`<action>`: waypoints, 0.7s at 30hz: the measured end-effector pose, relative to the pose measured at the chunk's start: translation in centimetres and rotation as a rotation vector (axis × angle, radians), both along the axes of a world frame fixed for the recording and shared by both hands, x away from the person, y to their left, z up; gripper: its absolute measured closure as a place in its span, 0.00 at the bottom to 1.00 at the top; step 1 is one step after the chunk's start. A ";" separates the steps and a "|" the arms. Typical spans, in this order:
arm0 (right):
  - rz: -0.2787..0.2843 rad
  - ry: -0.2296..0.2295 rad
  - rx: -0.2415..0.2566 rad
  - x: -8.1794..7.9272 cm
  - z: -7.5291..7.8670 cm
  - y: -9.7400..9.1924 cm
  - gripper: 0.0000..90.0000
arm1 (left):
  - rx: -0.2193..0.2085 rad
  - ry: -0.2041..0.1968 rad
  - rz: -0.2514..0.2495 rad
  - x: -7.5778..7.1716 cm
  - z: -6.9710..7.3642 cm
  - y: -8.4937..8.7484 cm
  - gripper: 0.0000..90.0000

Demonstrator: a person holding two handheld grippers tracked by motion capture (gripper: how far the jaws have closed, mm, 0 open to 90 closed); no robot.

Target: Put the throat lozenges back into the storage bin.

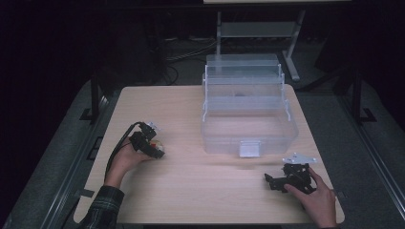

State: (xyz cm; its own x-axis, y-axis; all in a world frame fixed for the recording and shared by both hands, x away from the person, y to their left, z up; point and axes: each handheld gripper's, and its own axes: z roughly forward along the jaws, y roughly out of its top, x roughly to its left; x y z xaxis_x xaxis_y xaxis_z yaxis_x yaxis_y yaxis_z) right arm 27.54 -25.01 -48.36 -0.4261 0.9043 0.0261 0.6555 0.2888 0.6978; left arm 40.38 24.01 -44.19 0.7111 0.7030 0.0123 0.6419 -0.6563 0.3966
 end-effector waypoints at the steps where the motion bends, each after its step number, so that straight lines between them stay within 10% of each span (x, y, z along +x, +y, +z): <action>1: 0.000 0.000 0.000 0.0 0.0 0.0 0.00 | 0.000 -0.002 -0.002 0.0 0.1 0.0 0.21; 21: 0.000 0.000 0.000 0.0 0.0 0.0 0.00 | -0.026 -0.011 -0.045 -0.9 1.7 -0.6 0.22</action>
State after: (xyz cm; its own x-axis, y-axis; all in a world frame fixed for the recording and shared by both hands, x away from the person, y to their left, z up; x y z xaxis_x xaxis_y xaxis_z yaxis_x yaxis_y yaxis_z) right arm 27.54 -25.01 -48.35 -0.4260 0.9044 0.0262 0.6557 0.2886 0.6977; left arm 39.49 23.42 -42.47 0.7418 0.6706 0.0022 0.6077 -0.6736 0.4206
